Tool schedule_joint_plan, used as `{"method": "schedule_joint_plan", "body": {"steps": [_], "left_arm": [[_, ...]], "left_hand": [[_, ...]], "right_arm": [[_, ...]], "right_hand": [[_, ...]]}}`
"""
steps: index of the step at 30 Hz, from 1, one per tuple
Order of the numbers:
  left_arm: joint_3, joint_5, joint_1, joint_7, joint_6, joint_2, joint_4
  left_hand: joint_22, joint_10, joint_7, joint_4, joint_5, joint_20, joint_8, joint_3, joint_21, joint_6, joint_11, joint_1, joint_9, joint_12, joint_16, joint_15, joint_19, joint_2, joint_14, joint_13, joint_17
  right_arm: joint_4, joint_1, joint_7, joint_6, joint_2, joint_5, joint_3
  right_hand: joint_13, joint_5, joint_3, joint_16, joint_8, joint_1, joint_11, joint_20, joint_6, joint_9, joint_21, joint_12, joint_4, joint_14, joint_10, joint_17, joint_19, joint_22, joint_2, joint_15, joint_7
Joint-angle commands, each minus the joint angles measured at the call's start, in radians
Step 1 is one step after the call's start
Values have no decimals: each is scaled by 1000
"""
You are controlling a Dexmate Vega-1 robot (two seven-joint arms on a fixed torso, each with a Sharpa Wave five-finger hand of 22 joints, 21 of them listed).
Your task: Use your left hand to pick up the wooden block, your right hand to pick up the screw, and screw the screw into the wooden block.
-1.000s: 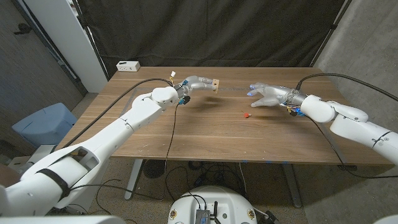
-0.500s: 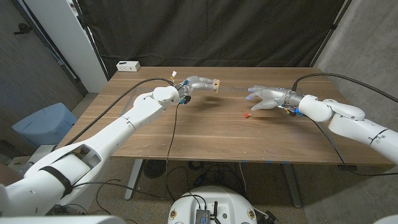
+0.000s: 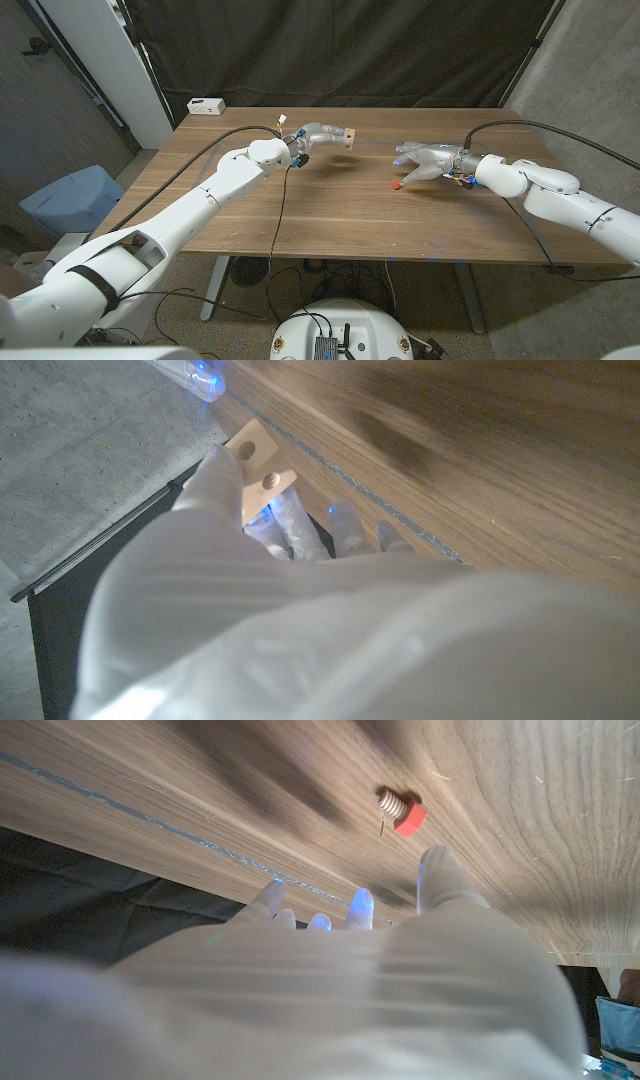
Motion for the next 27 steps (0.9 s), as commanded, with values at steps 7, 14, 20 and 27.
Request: {"method": "schedule_joint_plan", "body": {"steps": [7,14,20,27], "left_arm": [[3,0,4,1,10,3,-11],[6,3,2,0,11,4,-14],[6,4,4,4,24,8,-26],[5,3,6,2,30,14,-36]], "left_hand": [[3,2,2,4,5,1,4,-1,5,0,1,-3,3,-8,4,-57,-7,11,-4,3,1],[3,-12,2,4,4,2,0,-4,5,-11,2,-7,2,-19,2,-51,-10,10,-14,-1,1],[2,-18,5,5,4,3,-2,-5,5,-17,2,-9,2,-24,2,-50,-12,10,-16,-2,0],[2,-21,2,5,3,4,-3,-6,6,-20,2,-11,2,-27,2,-50,-13,10,-17,-3,0]], "right_arm": [[30,14,-30,28,25,-64,-32],[37,16,-42,37,27,-88,-41],[41,14,-69,45,28,-115,-46],[45,18,-68,44,33,-129,-53]], "right_hand": [[5,9,12,5,-2,30,-3,-2,6,7,-1,1,-2,12,-5,2,17,1,-4,-44,4],[5,11,15,5,1,42,-4,-2,13,9,-1,1,-2,14,-6,2,20,1,-6,-45,4],[5,13,19,5,5,56,-4,-3,22,11,1,3,-2,20,-2,2,27,1,-7,-45,4],[5,14,22,7,9,69,-5,-4,31,13,0,3,-2,28,-5,2,30,1,-9,-47,4]]}}
